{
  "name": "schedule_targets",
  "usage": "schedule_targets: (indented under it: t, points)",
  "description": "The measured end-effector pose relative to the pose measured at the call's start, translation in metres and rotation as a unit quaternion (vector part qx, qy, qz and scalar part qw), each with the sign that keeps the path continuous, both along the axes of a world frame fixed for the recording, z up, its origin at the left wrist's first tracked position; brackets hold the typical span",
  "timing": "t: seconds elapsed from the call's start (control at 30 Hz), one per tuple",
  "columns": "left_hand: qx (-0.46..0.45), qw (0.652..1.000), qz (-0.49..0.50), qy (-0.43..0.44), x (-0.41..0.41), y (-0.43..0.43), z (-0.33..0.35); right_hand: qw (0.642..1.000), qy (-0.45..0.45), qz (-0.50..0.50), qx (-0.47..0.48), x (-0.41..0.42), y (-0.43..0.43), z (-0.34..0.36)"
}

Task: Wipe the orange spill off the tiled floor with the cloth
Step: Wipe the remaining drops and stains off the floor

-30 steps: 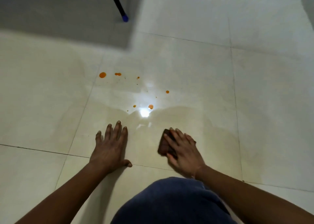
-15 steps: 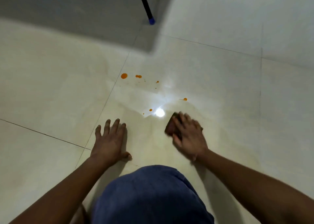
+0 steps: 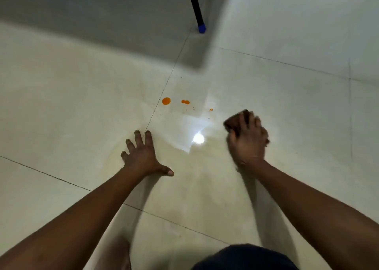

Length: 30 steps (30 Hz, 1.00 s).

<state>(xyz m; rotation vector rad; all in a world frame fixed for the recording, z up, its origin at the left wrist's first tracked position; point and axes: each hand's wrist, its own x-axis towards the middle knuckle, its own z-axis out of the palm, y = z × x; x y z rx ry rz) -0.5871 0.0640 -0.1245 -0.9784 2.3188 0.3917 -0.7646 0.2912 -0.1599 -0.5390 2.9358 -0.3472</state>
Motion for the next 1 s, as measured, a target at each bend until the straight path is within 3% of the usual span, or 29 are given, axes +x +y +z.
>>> schedule_targets:
  t: [0.1, 0.2, 0.27, 0.3, 0.37, 0.43, 0.53, 0.6, 0.67, 0.73, 0.8, 0.87, 0.93, 1.0]
  points:
    - [0.003, 1.000, -0.004, 0.020, 0.003, -0.004, -0.004, 0.987, -0.012, 0.158, -0.008, 0.054, -0.064, -0.005]
    - [-0.021, 0.997, -0.002, 0.078, 0.012, -0.023, -0.001, 0.953, -0.039, 0.302, -0.015, 0.101, -0.004, -0.001]
    - [-0.031, 0.996, 0.012, 0.081, 0.019, -0.054, 0.001, 0.962, -0.015, 0.270, -0.032, 0.068, 0.022, -0.001]
    - [-0.025, 0.997, 0.025, 0.064, 0.022, -0.068, 0.001, 0.978, 0.004, 0.205, -0.021, 0.039, 0.018, -0.004]
    - [-0.008, 0.999, 0.039, 0.033, 0.029, -0.091, -0.003, 0.999, 0.019, 0.041, -0.009, -0.017, -0.037, -0.005]
    - [0.013, 0.999, 0.035, 0.017, 0.029, -0.098, -0.010, 1.000, 0.017, 0.014, -0.022, -0.028, -0.117, -0.002]
    - [0.045, 0.998, 0.036, -0.001, 0.025, -0.099, -0.010, 0.976, 0.014, 0.218, -0.018, 0.045, -0.169, -0.010]
    - [0.053, 0.998, 0.037, -0.002, 0.025, -0.100, -0.007, 0.935, -0.018, 0.353, -0.008, 0.085, -0.129, -0.006]
    - [0.064, 0.997, 0.043, 0.003, 0.025, -0.100, -0.006, 0.917, -0.030, 0.397, -0.013, 0.072, -0.080, 0.001]
    - [0.070, 0.996, 0.047, 0.005, 0.023, -0.098, -0.007, 0.948, -0.004, 0.319, -0.012, 0.018, -0.077, -0.001]
    - [0.076, 0.996, 0.052, 0.001, 0.022, -0.099, -0.008, 0.989, 0.010, 0.147, -0.006, -0.026, -0.135, -0.003]
    - [0.075, 0.996, 0.054, 0.003, 0.022, -0.100, -0.011, 0.995, 0.017, 0.096, -0.009, -0.024, -0.207, 0.002]
    - [0.083, 0.995, 0.060, 0.005, 0.022, -0.101, -0.011, 0.978, 0.009, 0.209, -0.014, 0.015, -0.235, -0.004]
    - [0.088, 0.994, 0.065, 0.007, 0.022, -0.101, -0.011, 0.927, -0.018, 0.374, -0.014, 0.058, -0.203, -0.004]
